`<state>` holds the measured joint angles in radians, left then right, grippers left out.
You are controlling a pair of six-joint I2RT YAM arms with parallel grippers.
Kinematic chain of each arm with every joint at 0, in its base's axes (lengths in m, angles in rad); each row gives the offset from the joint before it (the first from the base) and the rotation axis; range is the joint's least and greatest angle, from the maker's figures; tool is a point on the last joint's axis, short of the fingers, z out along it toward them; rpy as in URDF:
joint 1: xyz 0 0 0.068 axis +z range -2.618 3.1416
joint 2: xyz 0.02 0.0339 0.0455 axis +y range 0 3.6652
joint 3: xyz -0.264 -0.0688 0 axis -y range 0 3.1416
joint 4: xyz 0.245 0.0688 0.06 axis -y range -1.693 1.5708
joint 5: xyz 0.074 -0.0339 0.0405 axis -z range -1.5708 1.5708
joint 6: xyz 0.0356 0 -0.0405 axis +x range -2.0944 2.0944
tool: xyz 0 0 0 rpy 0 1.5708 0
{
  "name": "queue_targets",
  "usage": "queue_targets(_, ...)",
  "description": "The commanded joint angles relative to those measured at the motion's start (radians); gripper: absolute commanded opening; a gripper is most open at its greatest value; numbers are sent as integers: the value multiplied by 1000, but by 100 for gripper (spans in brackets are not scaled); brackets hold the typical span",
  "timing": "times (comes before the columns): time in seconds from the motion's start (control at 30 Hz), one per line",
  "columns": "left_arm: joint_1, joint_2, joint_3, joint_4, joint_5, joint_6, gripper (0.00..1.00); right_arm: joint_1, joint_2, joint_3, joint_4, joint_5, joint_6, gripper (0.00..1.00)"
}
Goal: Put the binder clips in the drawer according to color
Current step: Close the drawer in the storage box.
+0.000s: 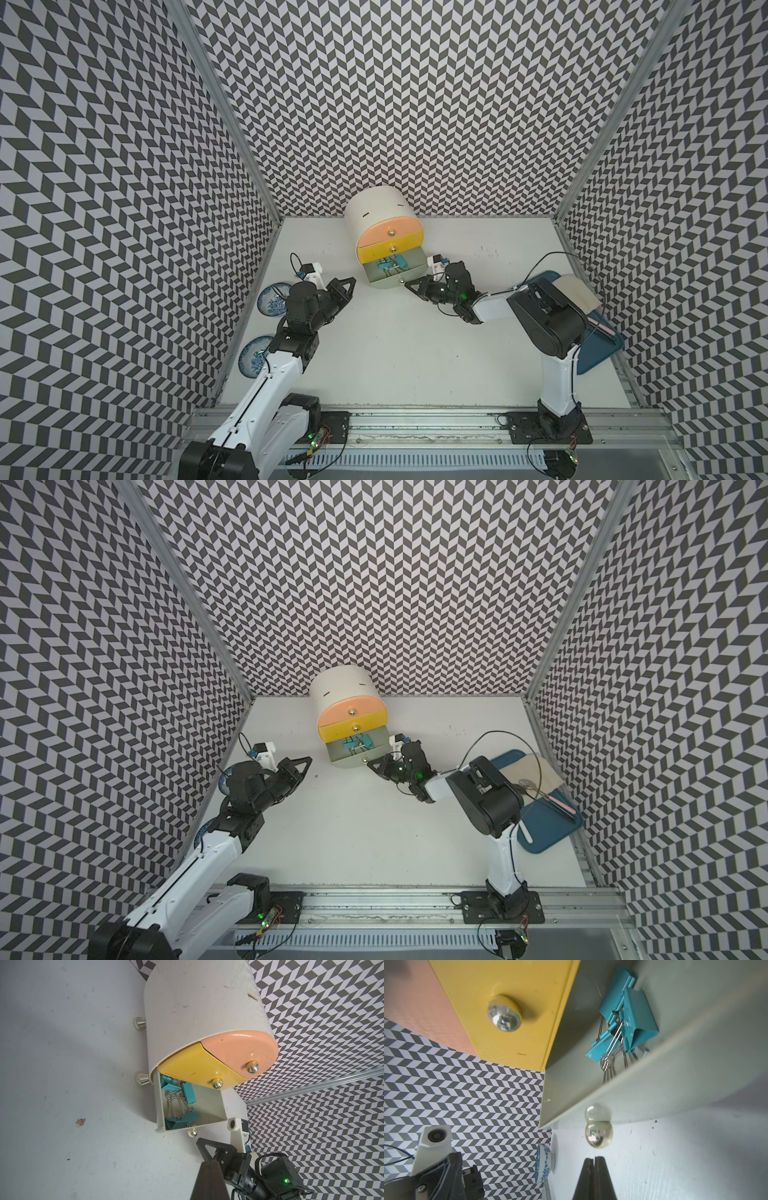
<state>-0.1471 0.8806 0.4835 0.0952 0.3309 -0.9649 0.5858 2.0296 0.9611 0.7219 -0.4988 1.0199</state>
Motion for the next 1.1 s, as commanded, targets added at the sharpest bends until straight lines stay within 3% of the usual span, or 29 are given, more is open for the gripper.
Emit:
queue_targets(0.0, 16, -34, -16, -48, 5, 27, 1, -7, 40, 50, 82, 20, 31, 0)
queue_targets(1.07, 35, -81, -31, -96, 10, 44, 1, -40, 305, 433, 58, 62, 193, 0)
